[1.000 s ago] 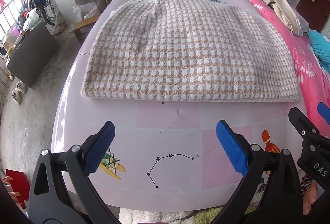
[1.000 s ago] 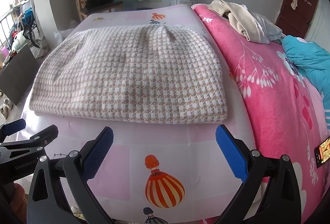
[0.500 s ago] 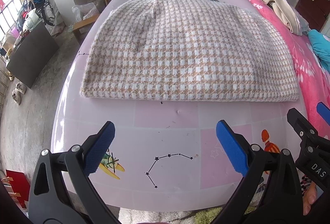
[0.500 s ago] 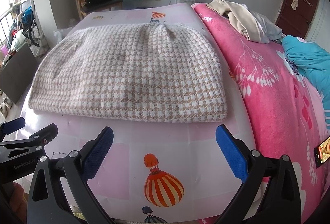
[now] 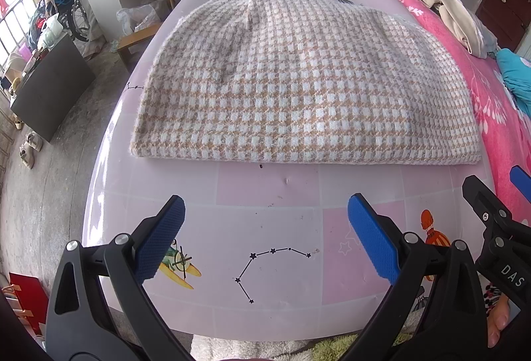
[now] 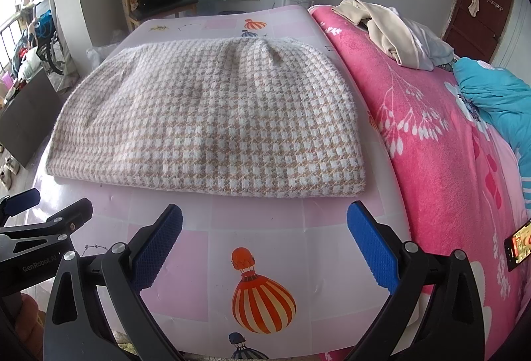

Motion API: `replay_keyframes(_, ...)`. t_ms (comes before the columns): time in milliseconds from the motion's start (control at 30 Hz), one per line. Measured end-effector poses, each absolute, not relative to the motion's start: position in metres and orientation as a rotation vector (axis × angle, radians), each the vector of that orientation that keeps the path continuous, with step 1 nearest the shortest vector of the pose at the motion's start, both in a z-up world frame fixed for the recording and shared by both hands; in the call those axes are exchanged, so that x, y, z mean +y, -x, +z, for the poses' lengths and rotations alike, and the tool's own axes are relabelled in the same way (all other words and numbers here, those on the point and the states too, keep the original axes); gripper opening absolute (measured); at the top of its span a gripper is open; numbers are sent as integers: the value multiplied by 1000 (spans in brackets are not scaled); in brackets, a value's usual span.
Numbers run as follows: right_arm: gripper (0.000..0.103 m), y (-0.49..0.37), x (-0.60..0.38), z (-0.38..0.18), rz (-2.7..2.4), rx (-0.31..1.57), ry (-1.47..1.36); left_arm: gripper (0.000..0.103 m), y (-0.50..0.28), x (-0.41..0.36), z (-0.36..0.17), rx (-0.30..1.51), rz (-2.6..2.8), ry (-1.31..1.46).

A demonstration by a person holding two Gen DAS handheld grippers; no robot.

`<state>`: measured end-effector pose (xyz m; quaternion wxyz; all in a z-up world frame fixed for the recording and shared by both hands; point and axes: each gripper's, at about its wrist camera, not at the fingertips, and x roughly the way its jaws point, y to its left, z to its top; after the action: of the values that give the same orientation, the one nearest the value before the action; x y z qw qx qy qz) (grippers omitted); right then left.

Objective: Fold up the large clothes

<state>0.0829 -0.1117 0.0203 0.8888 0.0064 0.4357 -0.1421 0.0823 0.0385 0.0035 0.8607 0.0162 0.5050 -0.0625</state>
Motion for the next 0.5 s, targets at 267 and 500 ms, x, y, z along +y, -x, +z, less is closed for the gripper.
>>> replay_keyframes(267, 97, -83, -112, 21, -295, 905, -12, 95, -82, 38, 4, 1059, -132, -34)
replay_keyframes(500, 97, -82, -111, 21, -295, 905, -12, 95, -82, 38, 4, 1059, -131, -34)
